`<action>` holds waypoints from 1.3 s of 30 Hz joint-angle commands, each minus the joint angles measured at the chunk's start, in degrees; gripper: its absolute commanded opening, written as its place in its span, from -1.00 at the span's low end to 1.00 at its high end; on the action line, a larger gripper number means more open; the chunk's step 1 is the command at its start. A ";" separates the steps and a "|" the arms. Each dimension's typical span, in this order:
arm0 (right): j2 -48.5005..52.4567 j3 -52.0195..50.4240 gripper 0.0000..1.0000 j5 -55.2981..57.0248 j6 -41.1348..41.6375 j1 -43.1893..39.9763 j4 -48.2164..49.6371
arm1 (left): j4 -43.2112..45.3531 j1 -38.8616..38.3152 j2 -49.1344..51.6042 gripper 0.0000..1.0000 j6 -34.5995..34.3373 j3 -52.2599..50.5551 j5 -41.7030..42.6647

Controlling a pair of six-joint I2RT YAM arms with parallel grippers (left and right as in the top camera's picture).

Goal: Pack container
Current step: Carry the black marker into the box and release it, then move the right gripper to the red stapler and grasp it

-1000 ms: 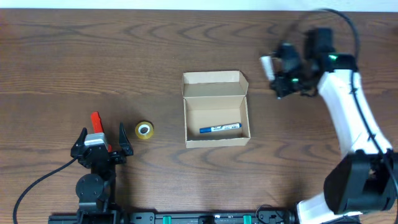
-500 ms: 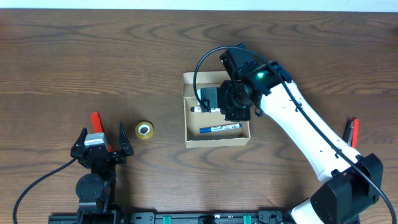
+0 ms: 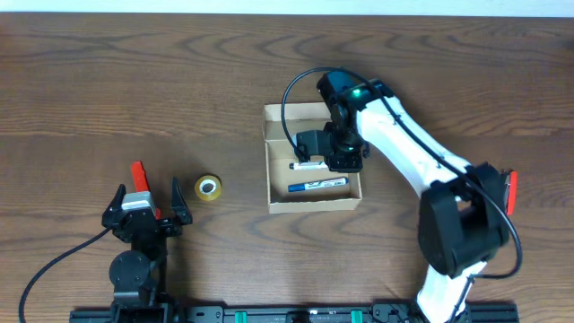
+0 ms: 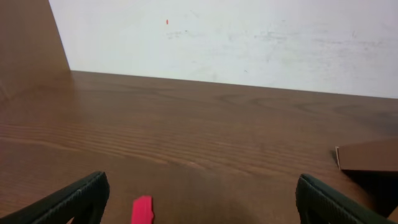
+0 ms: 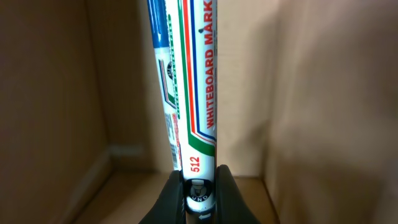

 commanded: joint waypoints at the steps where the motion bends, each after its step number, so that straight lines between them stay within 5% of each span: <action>1: 2.32 0.22 -0.98 -0.07 -1.88 -0.52 -0.37 | -2.05 0.00 -0.31 0.90 -0.07 -1.29 -0.15; 7: 4.42 0.22 -0.92 -0.22 -1.77 -0.52 -0.39 | -2.05 0.00 -0.31 0.91 -0.07 -1.29 -0.15; 10: 4.24 0.24 -0.24 -0.52 -1.11 -0.39 -0.35 | -2.05 0.00 -0.31 0.90 -0.07 -1.29 -0.15; 19: -0.50 3.04 -0.13 -0.76 5.60 0.96 -1.22 | -2.05 0.00 -0.31 0.90 -0.07 -1.31 -0.15; 22: -4.39 5.53 -0.01 -0.72 14.93 0.55 -1.75 | -2.05 0.00 -0.31 0.90 -0.07 -1.29 -0.15; 24: -7.02 6.84 0.44 -0.39 24.26 -0.68 -1.68 | -2.08 0.00 -0.31 0.90 -0.04 -1.31 -0.17; 26: -9.42 7.74 0.64 0.15 32.81 -2.78 -1.75 | -2.08 0.00 -0.31 0.91 -0.04 -1.29 -0.15; 32: -15.45 7.78 0.54 3.43 48.61 -14.69 -1.68 | -2.08 0.00 -0.31 0.90 -0.04 -1.29 -0.15; 39: -18.69 7.78 0.67 4.85 66.79 -37.07 -3.54 | -2.08 0.00 -0.31 0.91 -0.04 -1.29 -0.15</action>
